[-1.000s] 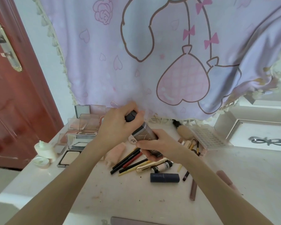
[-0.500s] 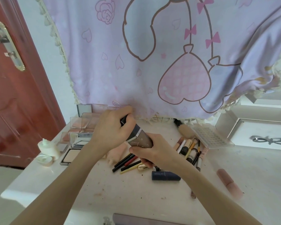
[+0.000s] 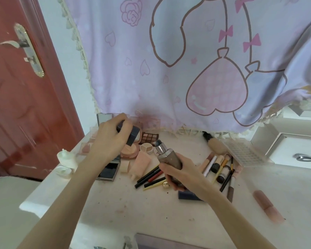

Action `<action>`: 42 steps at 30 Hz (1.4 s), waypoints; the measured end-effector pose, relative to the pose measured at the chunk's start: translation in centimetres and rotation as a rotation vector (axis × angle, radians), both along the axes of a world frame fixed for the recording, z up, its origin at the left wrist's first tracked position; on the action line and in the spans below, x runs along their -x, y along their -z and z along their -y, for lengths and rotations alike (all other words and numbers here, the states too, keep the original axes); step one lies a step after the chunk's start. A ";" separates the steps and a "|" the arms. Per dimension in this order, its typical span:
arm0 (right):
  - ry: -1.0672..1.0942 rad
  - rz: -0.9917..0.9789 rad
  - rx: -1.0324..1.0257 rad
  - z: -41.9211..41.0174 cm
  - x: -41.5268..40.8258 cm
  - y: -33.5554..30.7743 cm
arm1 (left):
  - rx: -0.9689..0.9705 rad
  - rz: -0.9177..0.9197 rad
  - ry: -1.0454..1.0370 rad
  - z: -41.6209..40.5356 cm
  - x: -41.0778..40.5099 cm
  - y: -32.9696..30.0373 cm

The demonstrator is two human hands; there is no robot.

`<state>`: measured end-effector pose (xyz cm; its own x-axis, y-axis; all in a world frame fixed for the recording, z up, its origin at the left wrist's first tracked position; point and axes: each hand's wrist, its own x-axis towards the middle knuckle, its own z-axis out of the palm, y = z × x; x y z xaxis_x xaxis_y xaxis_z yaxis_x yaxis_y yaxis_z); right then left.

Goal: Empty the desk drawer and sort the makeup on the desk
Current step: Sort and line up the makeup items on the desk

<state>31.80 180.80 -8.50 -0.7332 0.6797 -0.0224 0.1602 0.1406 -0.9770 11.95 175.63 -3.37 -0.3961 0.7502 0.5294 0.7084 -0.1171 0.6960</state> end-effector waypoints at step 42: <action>-0.185 0.123 -0.283 6.7 18.8 5.0 | 0.254 0.319 -0.717 14.7 11.0 13.1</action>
